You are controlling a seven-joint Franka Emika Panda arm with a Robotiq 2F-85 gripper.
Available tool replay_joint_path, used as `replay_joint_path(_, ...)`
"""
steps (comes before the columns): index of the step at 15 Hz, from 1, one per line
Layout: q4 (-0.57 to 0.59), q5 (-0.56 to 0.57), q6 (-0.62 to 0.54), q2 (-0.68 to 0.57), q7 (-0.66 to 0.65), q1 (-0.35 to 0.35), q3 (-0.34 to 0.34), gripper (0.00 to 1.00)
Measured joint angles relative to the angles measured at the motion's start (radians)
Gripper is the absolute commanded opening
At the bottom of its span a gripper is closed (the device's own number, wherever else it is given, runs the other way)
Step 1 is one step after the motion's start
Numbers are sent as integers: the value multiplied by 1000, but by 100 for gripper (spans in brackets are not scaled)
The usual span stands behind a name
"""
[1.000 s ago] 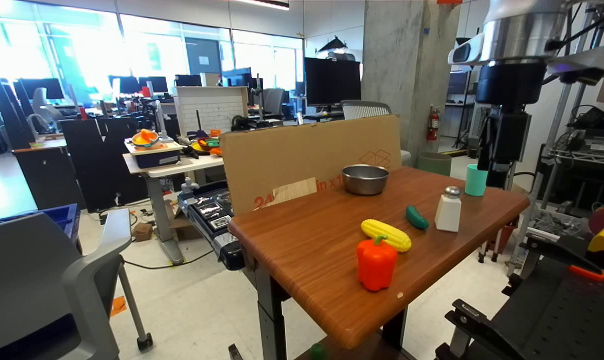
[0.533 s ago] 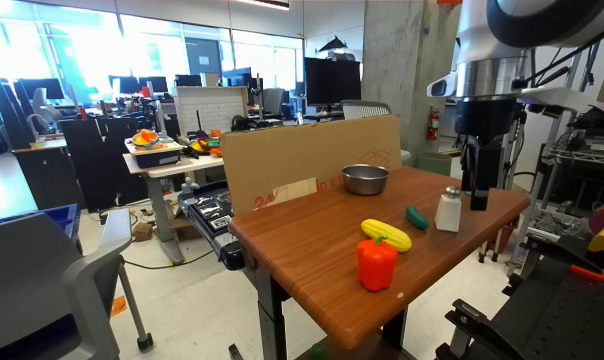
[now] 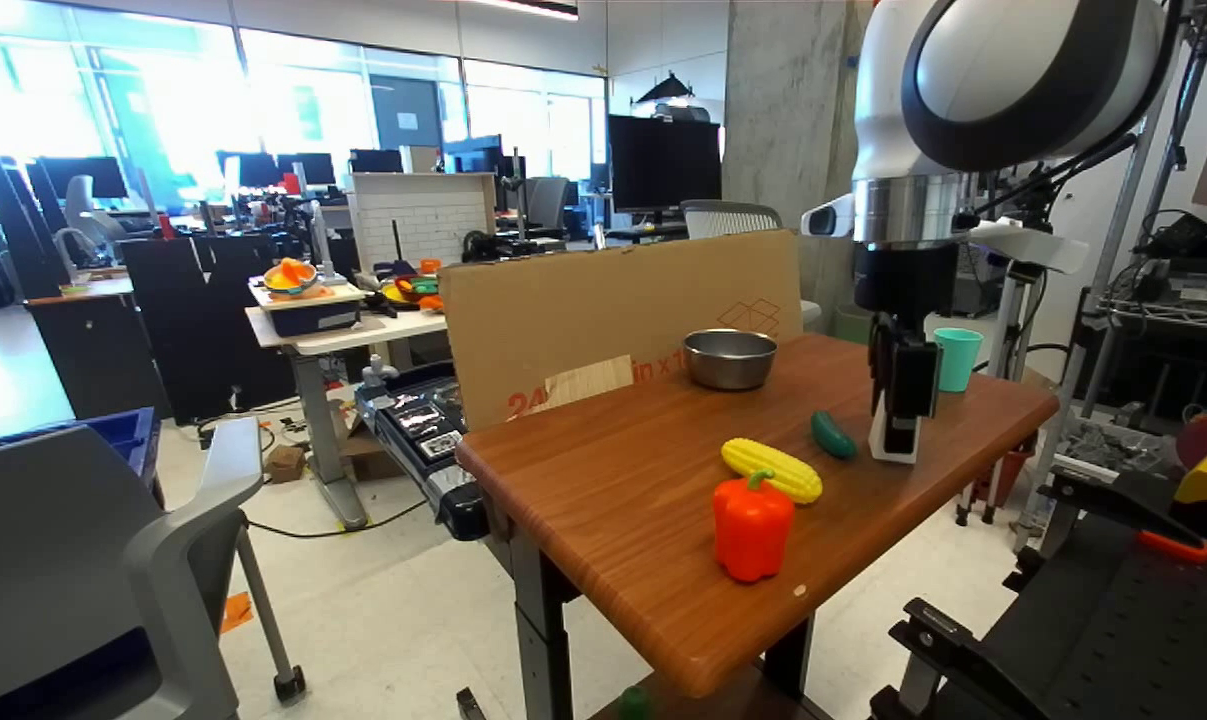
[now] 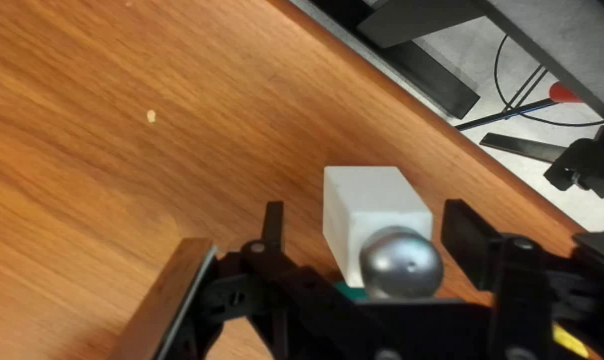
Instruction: Pick up the salt cellar and put it in the bowl
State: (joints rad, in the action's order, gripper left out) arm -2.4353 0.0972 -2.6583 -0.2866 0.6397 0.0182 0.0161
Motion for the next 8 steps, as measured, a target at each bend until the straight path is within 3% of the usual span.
replay_joint_path(5, 32, 58, 3, -19, -16, 10, 0, 12)
replay_joint_path(8, 44, 58, 24, 5, -16, 11, -10, 12)
